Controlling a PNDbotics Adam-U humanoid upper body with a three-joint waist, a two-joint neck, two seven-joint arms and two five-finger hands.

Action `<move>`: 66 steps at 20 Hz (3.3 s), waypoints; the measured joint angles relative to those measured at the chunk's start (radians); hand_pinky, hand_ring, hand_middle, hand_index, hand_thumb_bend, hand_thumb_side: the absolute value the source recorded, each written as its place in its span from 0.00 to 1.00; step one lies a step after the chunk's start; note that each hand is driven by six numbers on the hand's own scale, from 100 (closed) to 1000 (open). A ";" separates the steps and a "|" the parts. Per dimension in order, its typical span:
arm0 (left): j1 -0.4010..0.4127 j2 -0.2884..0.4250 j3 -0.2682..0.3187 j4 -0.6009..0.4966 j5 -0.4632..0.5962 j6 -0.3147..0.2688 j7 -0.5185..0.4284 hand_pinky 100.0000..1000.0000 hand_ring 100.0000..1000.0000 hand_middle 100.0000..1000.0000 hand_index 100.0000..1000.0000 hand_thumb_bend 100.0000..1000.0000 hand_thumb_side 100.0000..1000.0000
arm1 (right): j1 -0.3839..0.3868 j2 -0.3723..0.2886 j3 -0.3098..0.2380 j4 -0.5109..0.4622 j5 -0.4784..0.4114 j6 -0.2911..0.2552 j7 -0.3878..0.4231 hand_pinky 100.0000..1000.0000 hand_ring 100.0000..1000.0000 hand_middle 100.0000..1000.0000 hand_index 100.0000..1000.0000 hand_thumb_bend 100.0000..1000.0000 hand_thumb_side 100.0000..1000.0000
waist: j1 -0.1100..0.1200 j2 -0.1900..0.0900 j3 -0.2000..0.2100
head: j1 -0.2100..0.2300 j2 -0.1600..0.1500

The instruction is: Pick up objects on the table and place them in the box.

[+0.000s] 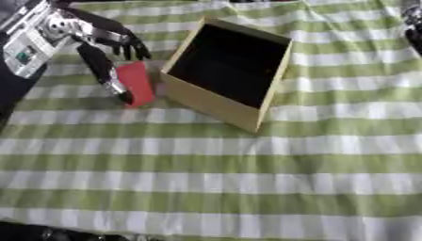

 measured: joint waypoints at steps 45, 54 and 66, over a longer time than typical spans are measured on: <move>-0.005 -0.114 0.045 0.094 -0.166 0.109 0.106 0.77 0.72 0.66 0.63 0.40 0.00 | 0.025 0.020 -0.006 0.000 -0.007 0.024 -0.003 0.89 0.72 0.68 0.87 0.00 0.55 | -0.001 0.003 -0.004 | 0.019 -0.001; -0.005 -0.113 0.037 0.067 -0.163 0.126 0.108 0.77 0.53 0.53 0.52 0.32 0.00 | 0.025 0.021 -0.007 0.000 -0.009 0.026 -0.005 0.89 0.72 0.68 0.88 0.00 0.55 | -0.004 0.003 -0.004 | 0.024 -0.002; -0.005 -0.104 0.030 0.036 -0.179 0.115 0.119 0.77 0.25 0.48 0.49 0.46 0.00 | 0.025 0.029 -0.012 0.000 -0.010 0.030 -0.008 0.89 0.72 0.68 0.88 0.00 0.55 | -0.005 0.003 -0.005 | 0.030 -0.009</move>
